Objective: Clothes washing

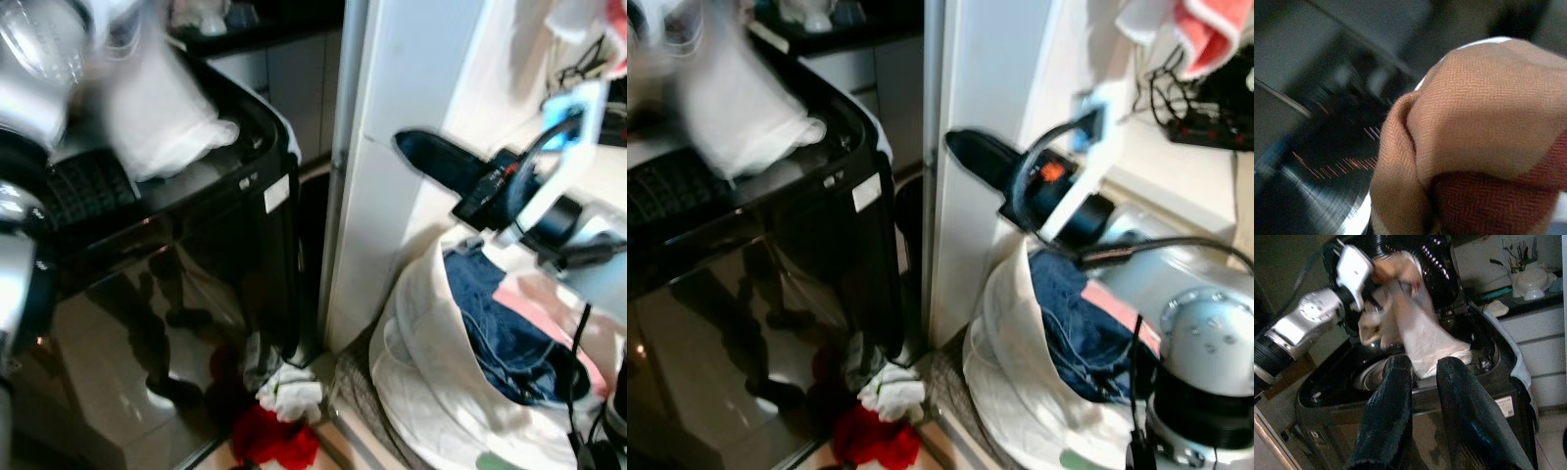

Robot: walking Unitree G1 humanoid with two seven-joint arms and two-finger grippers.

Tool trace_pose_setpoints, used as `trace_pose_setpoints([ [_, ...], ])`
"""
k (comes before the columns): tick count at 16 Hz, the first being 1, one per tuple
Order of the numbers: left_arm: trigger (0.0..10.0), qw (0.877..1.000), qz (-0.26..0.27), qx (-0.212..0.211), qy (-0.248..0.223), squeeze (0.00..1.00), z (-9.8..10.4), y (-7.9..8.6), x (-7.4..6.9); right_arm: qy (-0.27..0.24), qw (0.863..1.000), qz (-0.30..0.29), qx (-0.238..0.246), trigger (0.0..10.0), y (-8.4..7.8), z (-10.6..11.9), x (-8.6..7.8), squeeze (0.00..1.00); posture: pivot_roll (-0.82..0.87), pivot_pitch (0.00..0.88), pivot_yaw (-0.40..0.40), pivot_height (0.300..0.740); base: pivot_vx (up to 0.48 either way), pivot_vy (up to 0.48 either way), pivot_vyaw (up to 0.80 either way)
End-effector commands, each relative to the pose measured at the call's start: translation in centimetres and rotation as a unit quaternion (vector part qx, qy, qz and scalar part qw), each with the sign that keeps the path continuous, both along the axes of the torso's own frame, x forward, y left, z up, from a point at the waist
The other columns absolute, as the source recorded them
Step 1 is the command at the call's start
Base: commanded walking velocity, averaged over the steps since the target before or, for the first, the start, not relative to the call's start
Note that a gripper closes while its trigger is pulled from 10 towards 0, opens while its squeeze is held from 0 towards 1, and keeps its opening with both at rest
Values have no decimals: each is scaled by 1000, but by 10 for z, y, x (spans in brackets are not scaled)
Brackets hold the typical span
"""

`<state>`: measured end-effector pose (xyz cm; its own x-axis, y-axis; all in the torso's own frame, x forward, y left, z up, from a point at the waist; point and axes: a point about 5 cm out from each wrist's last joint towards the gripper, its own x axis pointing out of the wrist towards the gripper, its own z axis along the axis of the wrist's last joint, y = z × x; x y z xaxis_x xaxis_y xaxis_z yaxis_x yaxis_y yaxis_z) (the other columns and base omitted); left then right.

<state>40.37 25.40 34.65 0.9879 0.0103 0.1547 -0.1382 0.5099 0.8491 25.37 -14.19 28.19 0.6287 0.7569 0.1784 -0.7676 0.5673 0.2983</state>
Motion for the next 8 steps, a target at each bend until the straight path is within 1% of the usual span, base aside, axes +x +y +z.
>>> trace_pose_setpoints([
  [1,10000,995,11,-55,79,0,-37,5,4,-3,1000,9,-19,10000,8,-4,-3,0,-40,0,17,740,0,0,0],
  [2,10000,983,18,-106,149,0,-73,7,4,7,999,15,-30,10000,14,-10,-4,0,-40,0,14,740,0,0,0],
  [3,10000,981,33,-112,157,941,-82,10,4,12,999,19,-40,10000,17,-14,-5,0,-45,0,19,740,0,0,0],
  [4,10000,977,52,-130,160,1000,-90,15,2,18,998,25,-57,10000,22,-19,-6,0,-49,0,20,740,0,0,0],
  [5,10000,972,61,-157,162,1000,-93,18,1,20,997,29,-66,10000,24,-22,-8,0,-49,0,20,740,0,0,0],
  [8,10000,963,86,-200,160,1000,-93,30,-3,24,997,26,-68,10000,25,-27,-6,0,-44,0,14,740,0,0,0],
])
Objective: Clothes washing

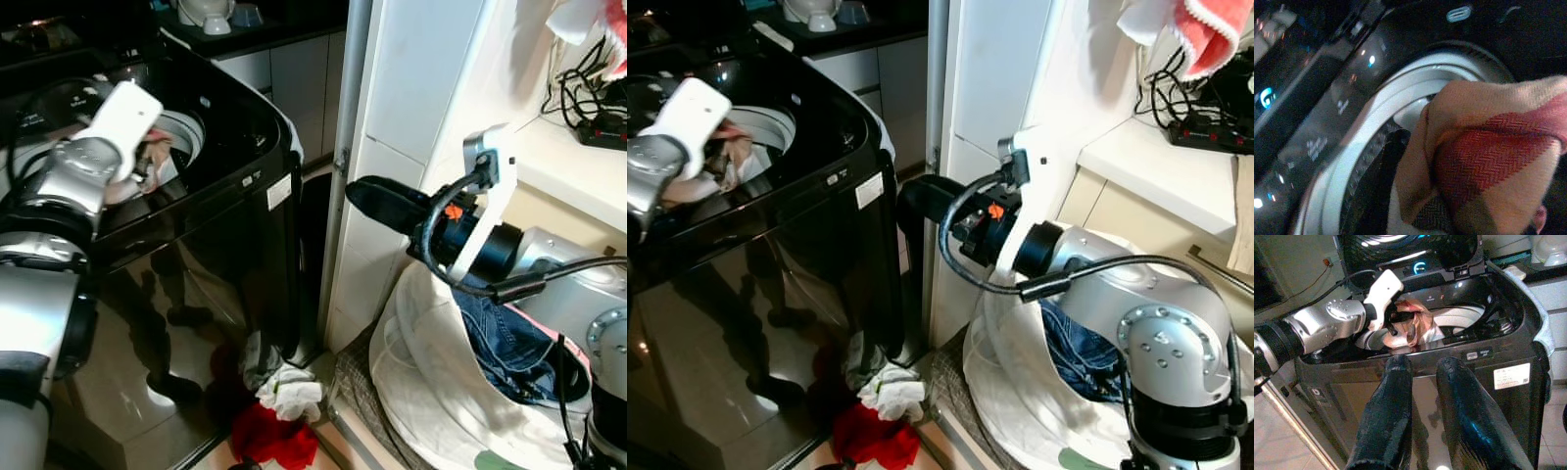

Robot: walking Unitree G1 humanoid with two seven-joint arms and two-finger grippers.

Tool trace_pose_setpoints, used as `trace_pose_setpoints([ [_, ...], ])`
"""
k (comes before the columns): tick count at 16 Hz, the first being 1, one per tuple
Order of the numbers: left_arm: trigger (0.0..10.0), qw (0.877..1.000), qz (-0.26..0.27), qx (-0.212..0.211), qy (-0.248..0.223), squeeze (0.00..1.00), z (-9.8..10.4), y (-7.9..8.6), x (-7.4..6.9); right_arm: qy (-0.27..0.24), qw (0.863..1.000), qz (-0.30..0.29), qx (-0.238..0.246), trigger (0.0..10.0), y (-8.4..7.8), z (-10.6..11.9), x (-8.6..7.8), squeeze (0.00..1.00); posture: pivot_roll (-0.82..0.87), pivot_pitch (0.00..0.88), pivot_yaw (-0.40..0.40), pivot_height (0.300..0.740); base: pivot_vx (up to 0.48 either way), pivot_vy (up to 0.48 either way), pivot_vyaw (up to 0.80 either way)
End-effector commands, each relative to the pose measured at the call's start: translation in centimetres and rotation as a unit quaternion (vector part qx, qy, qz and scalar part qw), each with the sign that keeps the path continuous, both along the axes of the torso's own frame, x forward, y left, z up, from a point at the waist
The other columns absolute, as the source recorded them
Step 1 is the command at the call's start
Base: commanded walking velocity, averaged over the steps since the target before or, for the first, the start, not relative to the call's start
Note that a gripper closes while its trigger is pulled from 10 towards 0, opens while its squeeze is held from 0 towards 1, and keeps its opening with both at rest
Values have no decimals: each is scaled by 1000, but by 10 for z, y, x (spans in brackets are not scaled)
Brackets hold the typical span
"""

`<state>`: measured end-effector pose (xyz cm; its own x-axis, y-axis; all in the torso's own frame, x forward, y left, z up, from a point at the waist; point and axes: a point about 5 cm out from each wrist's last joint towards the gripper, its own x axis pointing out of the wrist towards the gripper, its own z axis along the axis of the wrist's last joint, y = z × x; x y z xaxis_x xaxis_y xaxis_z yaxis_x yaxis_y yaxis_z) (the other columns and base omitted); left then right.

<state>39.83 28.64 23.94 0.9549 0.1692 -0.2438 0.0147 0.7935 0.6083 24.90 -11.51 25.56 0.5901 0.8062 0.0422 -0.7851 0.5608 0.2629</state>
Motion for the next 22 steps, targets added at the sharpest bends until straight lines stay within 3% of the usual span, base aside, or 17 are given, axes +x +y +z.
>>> trace_pose_setpoints([
  [1,10000,1000,9,-19,-16,1000,14,3,1,3,1000,-6,-3,10000,-1,-3,1,0,-36,0,7,740,0,0,0],
  [3,10000,999,16,-30,-14,1000,15,9,-2,14,1000,-20,-3,10000,-2,-6,6,0,-30,0,4,740,0,0,0],
  [5,10000,997,21,-75,-1,1000,12,18,-7,68,988,-137,3,10000,-19,-17,31,0,-28,0,6,740,0,0,0],
  [6,10000,992,15,-123,-6,1000,12,18,-7,92,976,-196,12,10000,-31,-22,42,0,-28,0,6,740,0,0,0],
  [7,10000,988,10,-154,-13,1000,13,16,-7,98,971,-218,13,10000,-35,-24,45,0,-19,0,2,740,0,0,0],
  [8,10000,973,4,-227,-52,1000,21,12,-4,110,959,-262,21,10000,-45,-27,51,0,-15,0,3,740,0,0,0],
  [9,10000,946,5,-306,-107,1000,32,9,-1,120,948,-293,27,10000,-52,-30,54,0,-12,0,3,740,0,0,0],
  [11,10000,860,-48,-490,-133,1000,46,-12,5,127,937,-324,33,10000,-56,-32,57,0,-7,0,7,740,0,0,0],
  [13,10000,833,-61,-534,-131,1000,49,-18,6,131,933,-332,36,10000,-56,-32,58,0,-7,0,7,740,0,0,0],
  [14,10000,884,-41,-449,-122,1000,43,-14,6,130,933,-334,34,10000,-55,-32,58,0,-7,0,16,740,0,0,0],
  [15,10000,926,-28,-360,-114,1000,39,-10,5,126,934,-332,29,10000,-54,-32,58,0,-9,0,21,740,0,0,0],
  [16,10000,980,-14,-177,-89,1000,33,-2,3,98,947,-305,-15,10000,-49,-31,53,0,-13,0,28,740,0,0,0],
  [18,10000,998,-4,-12,-66,1000,32,6,0,68,963,-254,-66,10000,-40,-31,44,0,-15,0,31,740,0,0,0],
  [19,10000,998,-21,-44,-33,0,24,5,-1,52,975,-190,-102,10000,-31,-33,33,0,-16,0,31,740,0,0,0],
  [20,10000,996,-23,-80,-36,0,23,4,-1,47,979,-163,-111,10000,-27,-33,28,0,-15,0,29,740,0,0,0],
  [21,10000,999,-23,-25,-26,0,23,7,-2,34,986,-111,-119,10000,-19,-31,19,0,-15,0,29,740,0,0,0],
  [22,10000,995,-31,-88,-36,0,23,5,-1,17,990,-67,-120,10000,-14,-30,12,0,-15,0,29,740,0,0,0],
])
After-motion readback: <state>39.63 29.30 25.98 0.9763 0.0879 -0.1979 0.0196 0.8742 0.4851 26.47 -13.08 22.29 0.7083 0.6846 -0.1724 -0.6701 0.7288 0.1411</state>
